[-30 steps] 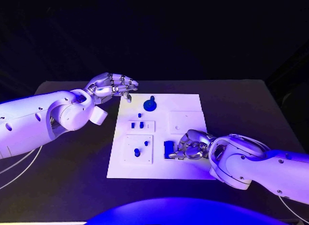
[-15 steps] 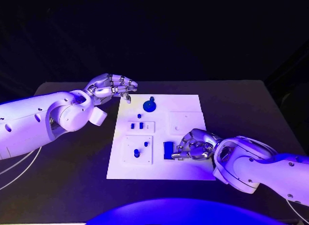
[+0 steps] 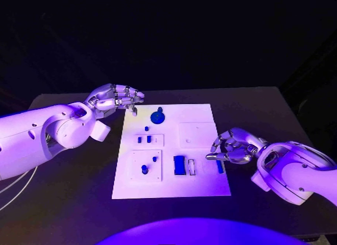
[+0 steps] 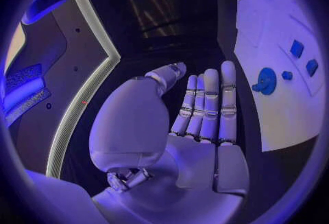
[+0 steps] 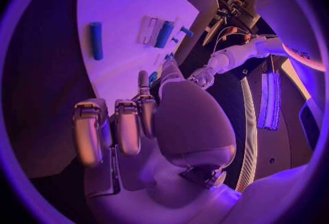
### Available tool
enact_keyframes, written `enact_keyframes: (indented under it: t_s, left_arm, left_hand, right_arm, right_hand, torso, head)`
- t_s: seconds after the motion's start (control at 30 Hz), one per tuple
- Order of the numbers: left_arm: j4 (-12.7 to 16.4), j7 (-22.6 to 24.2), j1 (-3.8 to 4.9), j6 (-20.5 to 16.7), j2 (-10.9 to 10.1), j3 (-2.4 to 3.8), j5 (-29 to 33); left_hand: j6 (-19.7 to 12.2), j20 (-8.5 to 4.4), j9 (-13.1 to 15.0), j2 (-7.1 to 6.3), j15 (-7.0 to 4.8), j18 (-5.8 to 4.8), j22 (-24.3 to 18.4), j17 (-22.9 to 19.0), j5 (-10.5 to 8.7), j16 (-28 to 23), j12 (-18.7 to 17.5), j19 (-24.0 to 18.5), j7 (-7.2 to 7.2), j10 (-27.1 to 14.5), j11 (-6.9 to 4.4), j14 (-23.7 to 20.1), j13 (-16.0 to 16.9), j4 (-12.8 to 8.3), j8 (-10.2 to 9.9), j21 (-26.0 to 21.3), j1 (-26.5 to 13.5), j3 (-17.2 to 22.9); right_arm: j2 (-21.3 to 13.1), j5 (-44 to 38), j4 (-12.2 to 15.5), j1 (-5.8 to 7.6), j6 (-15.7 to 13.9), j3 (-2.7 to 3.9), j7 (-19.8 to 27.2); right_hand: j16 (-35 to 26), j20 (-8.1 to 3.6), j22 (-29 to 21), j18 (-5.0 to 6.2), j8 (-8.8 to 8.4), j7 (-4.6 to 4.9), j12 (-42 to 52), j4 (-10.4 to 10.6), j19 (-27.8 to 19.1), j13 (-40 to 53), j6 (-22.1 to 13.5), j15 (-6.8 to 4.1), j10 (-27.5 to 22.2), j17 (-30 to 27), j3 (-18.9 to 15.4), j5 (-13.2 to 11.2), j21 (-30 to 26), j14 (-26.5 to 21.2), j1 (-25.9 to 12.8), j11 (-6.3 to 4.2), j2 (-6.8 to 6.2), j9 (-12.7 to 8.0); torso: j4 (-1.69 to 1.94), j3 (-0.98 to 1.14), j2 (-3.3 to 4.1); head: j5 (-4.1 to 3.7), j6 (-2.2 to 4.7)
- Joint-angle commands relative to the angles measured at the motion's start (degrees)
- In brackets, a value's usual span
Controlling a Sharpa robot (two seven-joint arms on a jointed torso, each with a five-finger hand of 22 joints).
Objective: Assemble the parts on the task board
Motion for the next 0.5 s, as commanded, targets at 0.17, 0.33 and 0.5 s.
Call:
enact_keyframes:
  t_s: [0.17,0.33,0.5]
  left_arm:
    - [0.9,1.1,0.03,1.6,-0.2,-0.03,0.1]
    - [1.4,1.4,0.02,1.5,-0.4,-0.04,0.2]
    - [1.5,1.7,0.02,1.2,-0.6,-0.04,0.3]
  left_hand:
    - [-1.0,0.47,0.3,-2.46,0.22,0.76,-1.2,-0.1,-0.66,0.7,1.2,0.0,-0.06,-0.5,-0.20,-0.4,0.1,3.3,0.2,-2.1,-4.0,-4.9]
    - [-1.2,0.47,0.5,-2.40,0.20,0.79,-2.0,-0.2,-2.59,1.0,1.9,0.7,-0.08,-0.7,-0.27,-0.5,0.3,5.1,0.3,-3.2,-4.3,-7.5]
    - [-1.3,0.46,0.5,-2.20,0.18,0.79,-2.1,-0.2,-2.62,1.0,2.0,0.8,-0.10,-0.6,-0.29,-0.5,0.4,5.2,0.3,-3.3,-3.9,-7.6]
  right_arm:
    - [-3.0,-9.9,-0.1,-1.51,0.6,-0.14,-2.3]
    - [-3.9,-13.7,-0.4,-2.91,-0.3,-0.18,-4.4]
    - [-3.7,-17.2,-0.8,-3.95,-0.2,-0.27,-7.1]
  right_hand:
    - [-0.4,0.47,15.1,-0.81,-0.41,-0.05,-0.9,0.3,6.1,8.8,-0.1,0.42,1.0,10.4,-0.1,-0.1,0.3,5.0,0.1,0.49,-0.39,0.0]
    - [-0.6,0.57,15.1,-0.81,-0.58,-0.06,-1.6,0.3,6.1,8.5,0.2,0.47,0.7,10.2,-0.2,-0.2,0.3,4.9,-0.4,0.51,-1.09,0.0]
    - [-0.6,0.58,15.1,-0.81,-0.40,-0.26,-1.7,0.4,6.1,8.4,1.0,0.40,0.8,10.1,-0.1,-0.2,0.3,4.9,-0.8,0.37,-1.61,0.2]
  torso:
    - [-0.10,0.03,0.07]
    - [0.02,0.05,0.17]
    - [0.10,0.04,0.15]
  head:
    - [-1.26,0.03]
    - [-1.55,0.11]
    - [-1.65,0.06]
